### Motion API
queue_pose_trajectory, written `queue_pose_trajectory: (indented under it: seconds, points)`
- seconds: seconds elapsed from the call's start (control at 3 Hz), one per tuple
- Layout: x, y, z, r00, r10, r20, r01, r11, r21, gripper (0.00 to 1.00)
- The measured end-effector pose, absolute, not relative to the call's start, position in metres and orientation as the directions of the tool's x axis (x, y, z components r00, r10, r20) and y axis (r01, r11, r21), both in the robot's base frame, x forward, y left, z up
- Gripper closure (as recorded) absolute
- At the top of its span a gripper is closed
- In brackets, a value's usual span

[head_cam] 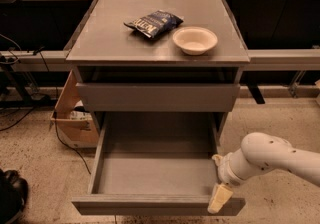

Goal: Close middle drawer

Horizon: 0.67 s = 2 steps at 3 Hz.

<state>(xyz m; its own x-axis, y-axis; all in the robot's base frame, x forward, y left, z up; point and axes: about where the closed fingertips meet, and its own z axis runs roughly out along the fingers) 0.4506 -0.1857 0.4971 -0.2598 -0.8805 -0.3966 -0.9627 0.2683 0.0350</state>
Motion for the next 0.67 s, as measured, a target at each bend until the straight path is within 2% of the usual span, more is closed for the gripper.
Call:
queue_pose_trajectory:
  seconds: [0.67]
  points:
    - [0.465, -0.163, 0.449, -0.328, -0.852, -0.409, -0.942, 0.326, 0.077, 0.00]
